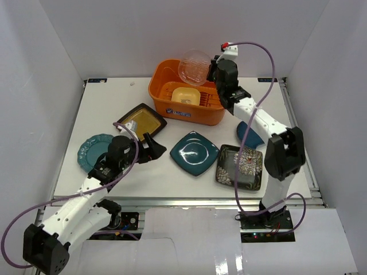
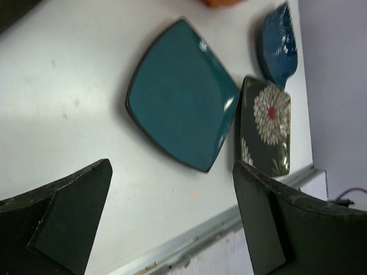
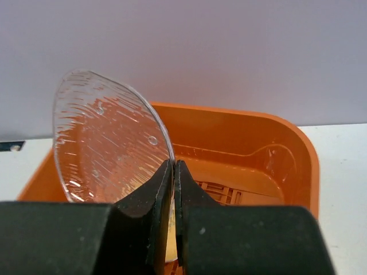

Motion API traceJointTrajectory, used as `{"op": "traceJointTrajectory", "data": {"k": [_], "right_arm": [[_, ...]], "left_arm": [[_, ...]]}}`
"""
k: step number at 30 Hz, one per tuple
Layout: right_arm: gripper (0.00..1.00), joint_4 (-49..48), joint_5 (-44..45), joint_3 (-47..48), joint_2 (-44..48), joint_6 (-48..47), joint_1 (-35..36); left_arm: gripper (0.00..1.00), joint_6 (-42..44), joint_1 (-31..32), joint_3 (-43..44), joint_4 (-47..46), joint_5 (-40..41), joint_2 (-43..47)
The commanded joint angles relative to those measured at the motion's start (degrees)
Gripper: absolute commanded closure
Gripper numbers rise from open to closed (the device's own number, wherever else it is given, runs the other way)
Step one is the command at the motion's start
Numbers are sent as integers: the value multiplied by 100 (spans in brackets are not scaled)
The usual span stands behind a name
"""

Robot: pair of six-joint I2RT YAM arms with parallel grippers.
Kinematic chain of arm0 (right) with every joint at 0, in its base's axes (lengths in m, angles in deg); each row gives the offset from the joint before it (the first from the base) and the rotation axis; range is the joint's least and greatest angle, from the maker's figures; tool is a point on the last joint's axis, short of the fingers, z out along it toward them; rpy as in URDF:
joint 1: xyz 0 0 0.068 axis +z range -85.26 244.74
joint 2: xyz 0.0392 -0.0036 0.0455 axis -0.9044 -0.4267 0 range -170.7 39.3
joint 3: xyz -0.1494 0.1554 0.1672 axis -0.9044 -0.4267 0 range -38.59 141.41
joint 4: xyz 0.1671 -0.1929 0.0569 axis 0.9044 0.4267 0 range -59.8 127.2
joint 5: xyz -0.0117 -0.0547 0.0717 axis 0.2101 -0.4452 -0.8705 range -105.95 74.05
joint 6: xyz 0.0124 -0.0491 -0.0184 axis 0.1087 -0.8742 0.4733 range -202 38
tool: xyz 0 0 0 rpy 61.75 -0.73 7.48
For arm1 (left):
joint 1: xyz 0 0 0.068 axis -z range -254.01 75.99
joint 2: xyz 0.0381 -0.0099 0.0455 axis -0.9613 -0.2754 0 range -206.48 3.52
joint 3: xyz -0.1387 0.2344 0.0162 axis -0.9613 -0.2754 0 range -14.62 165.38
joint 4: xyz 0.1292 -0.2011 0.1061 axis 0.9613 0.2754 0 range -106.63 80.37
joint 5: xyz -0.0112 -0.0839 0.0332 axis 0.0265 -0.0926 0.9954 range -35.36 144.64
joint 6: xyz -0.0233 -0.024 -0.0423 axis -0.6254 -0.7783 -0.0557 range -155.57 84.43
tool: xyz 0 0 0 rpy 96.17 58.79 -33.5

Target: Place the plates into the plastic bin on the countertop

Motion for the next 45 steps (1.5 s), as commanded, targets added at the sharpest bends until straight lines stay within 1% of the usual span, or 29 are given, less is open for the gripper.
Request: {"op": "traceJointTrajectory", "data": {"k": [1,2,5,8,9,11,12,13,14,15,18,19,21,22,23,24,25,26,27,28,29,31,32,33,36,38,39,41,45], "right_arm": [[92,774,-766,1023,-766,-78,-275],[92,1002,-821,1165,-898,-51,-284],[92,1127,-873,1447,-1285,28,-293],[90,1303,-909,1615,-1619,160,-328],[89,1399,-979,1754,-1776,221,-355],[85,1611,-1111,1826,-1883,283,-381],[80,1637,-1137,1878,-1918,292,-390],[68,1750,-1216,1931,-2006,292,-390],[61,1821,-1251,1975,-2024,284,-390],[46,1857,-1287,2036,-2015,275,-390],[23,1945,-1488,2046,-1797,266,-390],[20,1980,-1715,2011,-1708,266,-390],[18,1980,-2075,1880,-1350,379,-390],[18,1902,-2200,1505,-1173,450,-381],[19,1614,-2323,1223,-980,520,-355],[20,1454,-2359,889,-526,590,-337],[22,1139,-2603,155,-277,756,-285],[23,640,-2675,-235,-40,836,-232],[24,418,-2736,-596,406,907,-197],[25,242,-2850,-922,619,1073,-118],[27,-117,-2921,-1543,987,1153,-74],[27,-418,-3088,-2117,1314,1276,66],[28,-559,-3080,-2668,1603,1425,137],[27,-804,-3080,-2917,1728,1478,198],[28,-1042,-3089,-3681,2088,1602,462],[28,-1131,-3089,-3964,2281,1689,638],[28,-1218,-3106,-4209,2326,1707,699],[29,-1263,-3106,-4396,2493,1733,744],[29,-1465,-3115,-4887,2757,1830,849]], "left_arm": [[3,-786,-9,-431,-568,-951,-145],[3,-822,-9,-519,-717,-977,-302],[4,-839,9,-722,-938,-934,-611],[3,-831,35,-810,-1245,-968,-1146],[3,-822,70,-810,-1316,-1038,-1513],[3,-752,140,-687,-1499,-1241,-1937],[3,-717,254,-617,-1519,-1259,-2139],[3,-699,307,-556,-1545,-1224,-2437],[3,-699,360,-494,-1641,-1171,-2536],[4,-716,439,-493,-1711,-1110,-2606],[5,-769,501,-511,-1958,-838,-2721],[6,-778,501,-511,-2054,-776,-2773],[7,-839,510,-590,-2256,-635,-2835],[8,-874,519,-625,-2466,-591,-2870],[9,-892,510,-651,-2564,-556,-2966],[10,-892,510,-652,-2652,-460,-3037],[11,-892,510,-660,-2818,-398,-3107],[12,-901,519,-678,-2933,-363,-3247],[13,-892,519,-713,-3064,-310,-3344],[14,-910,510,-713,-3283,-310,-3441],[15,-910,519,-722,-3398,-327,-3624],[17,-883,519,-722,-3766,-371,-3810],[18,-883,519,-739,-3925,-397,-3898],[18,-875,519,-757,-4049,-415,-4029],[23,-857,510,-836,-4532,-371,-4249],[29,-866,519,-915,-4849,-345,-4355],[30,-857,519,-941,-5024,-345,-4460],[33,-857,510,-994,-5183,-336,-4584],[39,-883,519,-1144,-5858,-397,-4926]]}}
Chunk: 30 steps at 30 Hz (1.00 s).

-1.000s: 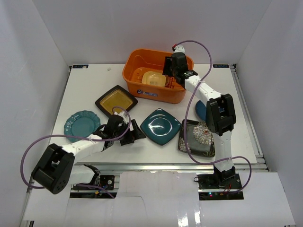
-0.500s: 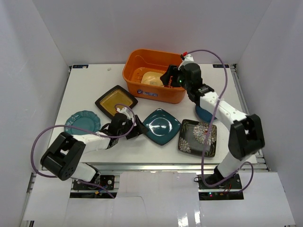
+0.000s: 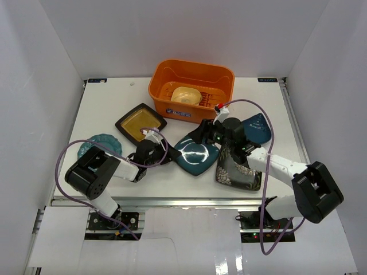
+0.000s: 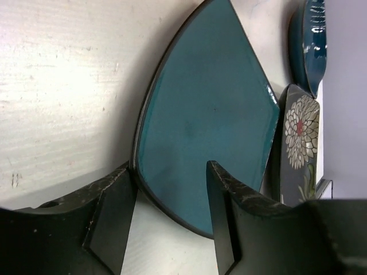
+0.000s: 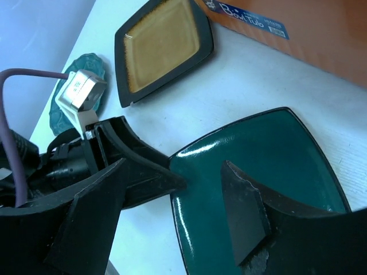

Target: Place the plates into the plastic bin on the countertop

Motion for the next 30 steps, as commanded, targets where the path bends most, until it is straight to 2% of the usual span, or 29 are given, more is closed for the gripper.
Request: {"op": "traceJointTrajectory", "data": {"k": [1,5,6,7,8,11,12,17,19,21,22,23,25,26,28,30], "right_arm": [[29,-746,-40,-248,440,163,91],[29,-650,-75,-468,660,163,179],[30,-615,-75,-512,713,154,214],[30,-580,-66,-591,818,137,214],[30,-510,-40,-652,880,119,223],[30,-404,-31,-758,1090,110,240],[30,-386,-31,-802,1143,101,258],[29,-272,-22,-1083,1425,75,311],[27,-132,-5,-1136,1495,14,302],[23,26,4,-1137,1504,-74,302],[21,149,-5,-1137,1513,-118,302],[13,193,-39,-1137,1539,-145,302],[8,264,-84,-1145,1557,-189,293],[3,256,-136,-1154,1574,-171,276],[2,229,-312,-1180,1636,-145,232],[7,229,-426,-1189,1671,-223,162]], "left_arm": [[39,59,16,-210,-571,-10,-365],[52,59,16,-228,-852,-20,-691],[61,59,7,-246,-940,15,-726],[67,59,7,-263,-993,42,-762],[81,59,16,-316,-1037,94,-771],[98,41,16,-369,-1002,235,-684],[100,41,7,-438,-1028,314,-639],[100,41,7,-737,-1020,508,-148],[100,41,7,-886,-854,508,335],[100,6,7,-966,-530,543,756],[100,-3,7,-1036,-397,630,1237],[100,-72,7,-1072,-265,674,1477],[100,-152,7,-1124,139,806,2178],[100,-178,7,-1142,245,815,2400],[100,-249,-28,-1134,579,824,2970],[100,-319,-45,-1063,955,789,3306]]}}
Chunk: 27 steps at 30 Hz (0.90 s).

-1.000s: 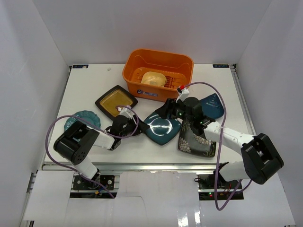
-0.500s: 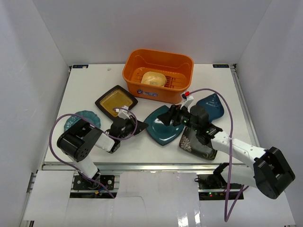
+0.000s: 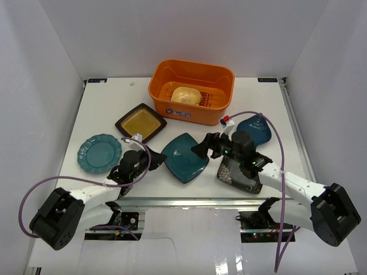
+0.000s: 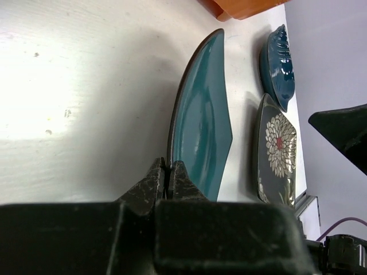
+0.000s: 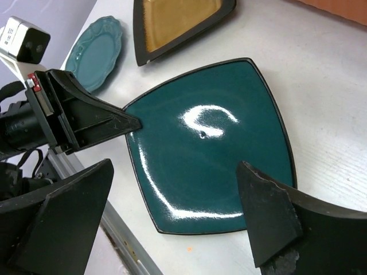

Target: Place the plates into the plastic bin on the countertop

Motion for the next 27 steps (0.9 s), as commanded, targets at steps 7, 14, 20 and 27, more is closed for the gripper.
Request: {"op": "traceJointTrajectory", "data": {"k": [7,14,20,27], "right_arm": [[8,-894,-2164,-327,-301,-110,-1084],[9,-640,-2449,23,-716,-549,-1314],[7,-691,-3063,16,-839,-375,-1314],[92,-2323,-4275,-319,-856,1011,-1323]], "left_arm": [[100,-522,-201,415,888,-621,1721],[100,-382,-289,1092,1671,-1702,2021],[100,-470,-298,1259,1592,-2213,2047],[85,38,-289,1864,2405,-1942,2021]]}}
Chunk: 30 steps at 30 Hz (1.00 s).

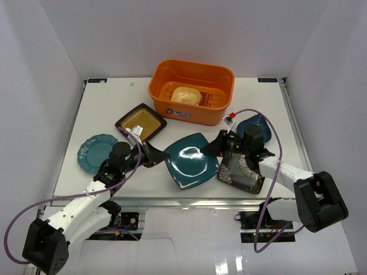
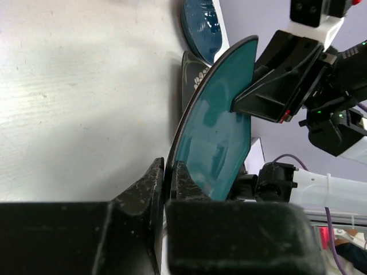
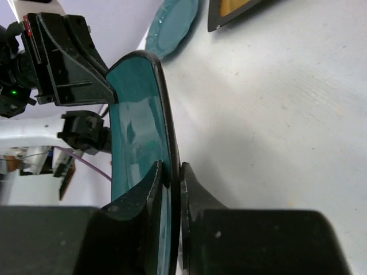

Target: Place the plates into the plastic bin on the countertop

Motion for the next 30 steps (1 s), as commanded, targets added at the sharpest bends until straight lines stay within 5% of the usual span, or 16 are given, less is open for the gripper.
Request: {"op": "traceJointTrajectory", "data": {"k": [1,2,4,5,9,17,21,24,30], "right_arm": [[92,-1273,-808,-115,-19,684,153],[92,-1353,-826,-89,-2,816,153],[92,-1415,-774,112,42,1081,144],[92,-1406,-713,209,86,1151,144],[92,-1397,-178,998,139,1467,48],[92,-950,825,3070,-746,1381,-664],[92,375,2097,4785,-1739,327,-779],[92,958,1873,6227,-2926,404,-902],[92,1432,2327,7442,-4290,484,-955]], "left_arm": [[85,10,87,948,15,-28,189],[66,262,78,1036,165,7,189],[49,483,78,1264,552,165,216],[31,684,78,1326,666,244,251],[2,1159,78,1607,1543,709,566],[2,1864,86,1784,2600,1616,1332],[2,1619,86,1381,2514,1152,1289],[2,1372,86,1143,2347,878,1148],[2,1284,78,913,2039,561,849]]}}
